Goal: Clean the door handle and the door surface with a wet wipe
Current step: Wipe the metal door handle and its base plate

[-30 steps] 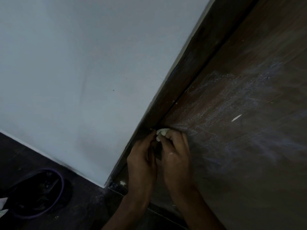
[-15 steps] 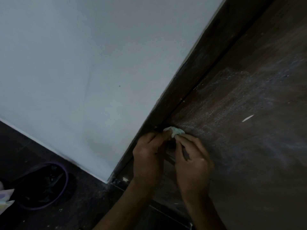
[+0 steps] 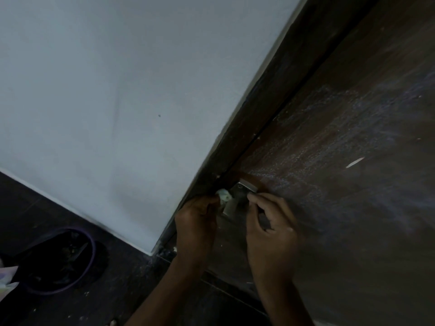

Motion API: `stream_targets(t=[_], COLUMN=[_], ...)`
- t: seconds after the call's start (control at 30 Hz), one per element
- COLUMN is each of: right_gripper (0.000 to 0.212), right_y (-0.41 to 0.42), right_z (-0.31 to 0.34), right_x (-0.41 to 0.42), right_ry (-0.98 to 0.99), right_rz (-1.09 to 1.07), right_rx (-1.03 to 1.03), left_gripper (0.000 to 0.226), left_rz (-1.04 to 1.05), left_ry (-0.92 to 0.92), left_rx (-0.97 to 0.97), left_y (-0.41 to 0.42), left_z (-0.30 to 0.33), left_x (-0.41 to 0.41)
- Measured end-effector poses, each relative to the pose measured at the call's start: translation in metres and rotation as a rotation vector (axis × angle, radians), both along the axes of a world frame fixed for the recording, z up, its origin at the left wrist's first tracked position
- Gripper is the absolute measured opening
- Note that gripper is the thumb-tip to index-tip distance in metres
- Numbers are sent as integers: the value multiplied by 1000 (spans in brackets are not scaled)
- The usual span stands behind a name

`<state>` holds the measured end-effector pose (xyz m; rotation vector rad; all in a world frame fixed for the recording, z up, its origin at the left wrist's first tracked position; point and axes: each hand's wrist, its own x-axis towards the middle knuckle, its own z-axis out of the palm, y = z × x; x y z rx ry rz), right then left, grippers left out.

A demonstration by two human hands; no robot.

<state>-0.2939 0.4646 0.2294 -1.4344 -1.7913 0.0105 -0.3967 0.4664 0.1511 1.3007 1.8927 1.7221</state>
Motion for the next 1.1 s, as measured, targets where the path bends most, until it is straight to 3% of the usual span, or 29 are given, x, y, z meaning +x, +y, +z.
stream_targets(t=[0.2, 0.4, 0.5, 0.57, 0.7, 0.8, 0.93, 1.1], right_gripper=[21, 22, 22, 22, 22, 22, 21, 20], right_y=[-1, -8, -10, -10, -11, -9, -7, -9], right_z=[-4, -5, -5, -3, 0, 1, -3, -6], right_x=[-2, -2, 0, 0, -1, 4, 14, 15], right_ry=[32, 64, 56, 47, 56, 55, 65, 84], right_rz=[13, -5, -19, -28, -49, -61, -96, -98], right_rx=[-39, -74, -84, -83, -84, -69, -93, -126], left_gripper=[21, 26, 24, 21, 18, 28, 18, 16], left_rz=[-2, 86, 82, 101, 85, 65, 53, -40], left_ry=[-58, -180, -178, -305, -522, -760, -920, -732], left_rx=[52, -105, -33, -70, -331, -370, -369, -352], left_y=[3, -1, -2, -3, -2, -2, -2, -5], left_z=[-6, -27, -30, -30, -32, -26, -21, -20], left_x=[5, 12, 17, 20, 32, 38, 45, 49])
